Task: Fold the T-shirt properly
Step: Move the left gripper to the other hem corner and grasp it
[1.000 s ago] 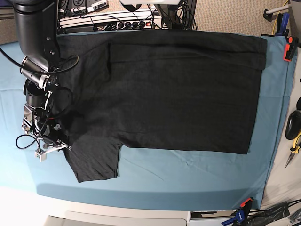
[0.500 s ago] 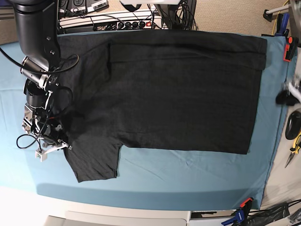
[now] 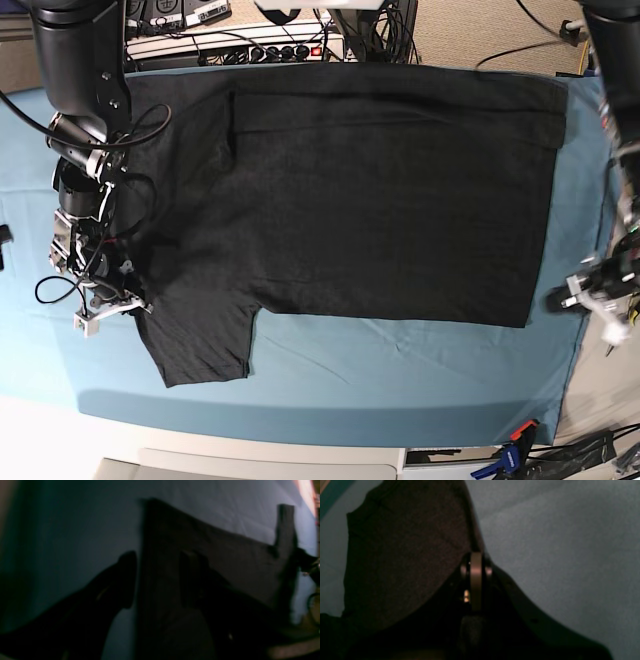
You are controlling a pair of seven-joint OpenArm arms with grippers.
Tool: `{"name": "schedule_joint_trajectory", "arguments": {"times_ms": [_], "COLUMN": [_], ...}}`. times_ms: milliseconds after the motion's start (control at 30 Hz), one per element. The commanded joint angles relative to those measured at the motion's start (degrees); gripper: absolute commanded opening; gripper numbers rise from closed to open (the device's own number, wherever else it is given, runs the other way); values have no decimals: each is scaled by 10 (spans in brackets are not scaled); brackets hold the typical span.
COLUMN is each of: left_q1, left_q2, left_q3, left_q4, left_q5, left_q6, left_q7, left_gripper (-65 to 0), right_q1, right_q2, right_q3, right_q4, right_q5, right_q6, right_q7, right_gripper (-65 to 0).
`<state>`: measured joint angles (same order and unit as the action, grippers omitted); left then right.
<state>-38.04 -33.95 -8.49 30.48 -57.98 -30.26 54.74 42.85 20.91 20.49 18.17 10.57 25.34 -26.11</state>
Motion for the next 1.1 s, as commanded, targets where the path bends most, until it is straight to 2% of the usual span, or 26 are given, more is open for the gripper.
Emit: {"name": "schedule_joint_trajectory", "arguments": {"times_ms": [0, 167, 200, 367, 433, 533, 733, 833, 967, 1067], "left_q1": [-35, -68, -69, -72, -72, -72, -70, -62, -48, -46], "left_q2": [1, 52, 58, 65, 62, 55, 48, 51, 68, 84], "left_q3": [0, 0, 0, 0, 0, 0, 0, 0, 0, 0], "left_q4": [-8, -46, -46, -46, -46, -46, -46, -46, -46, -46], "left_q5": [-1, 100, 123, 233, 257, 266, 305, 283, 244, 243], "left_q6": [-4, -2, 6, 50, 66, 74, 113, 107, 73, 62], "left_q7": [-13, -69, -78, -120, -126, -130, -148, -148, -146, -148], "left_gripper": [-365, -366, -370, -371, -371, -371, -371, -371, -383, -390], "right_q1": [7, 6, 6, 6, 6, 6, 6, 6, 6, 6], "right_q2": [7, 7, 7, 7, 7, 7, 7, 7, 7, 7], "right_q3": [0, 0, 0, 0, 0, 0, 0, 0, 0, 0], "right_q4": [7, 17, 17, 17, 17, 17, 17, 17, 17, 17], "right_q5": [-12, -12, -12, -12, -11, -11, -11, -11, -11, -11], "right_q6": [-7, -7, -7, -7, -7, -7, -7, -7, -7, -7], "right_q7": [-18, -19, -19, -19, -19, -19, -19, -19, -19, -19], "right_gripper": [-650, -650, -650, -650, -650, -650, -650, -650, -650, -650]}}
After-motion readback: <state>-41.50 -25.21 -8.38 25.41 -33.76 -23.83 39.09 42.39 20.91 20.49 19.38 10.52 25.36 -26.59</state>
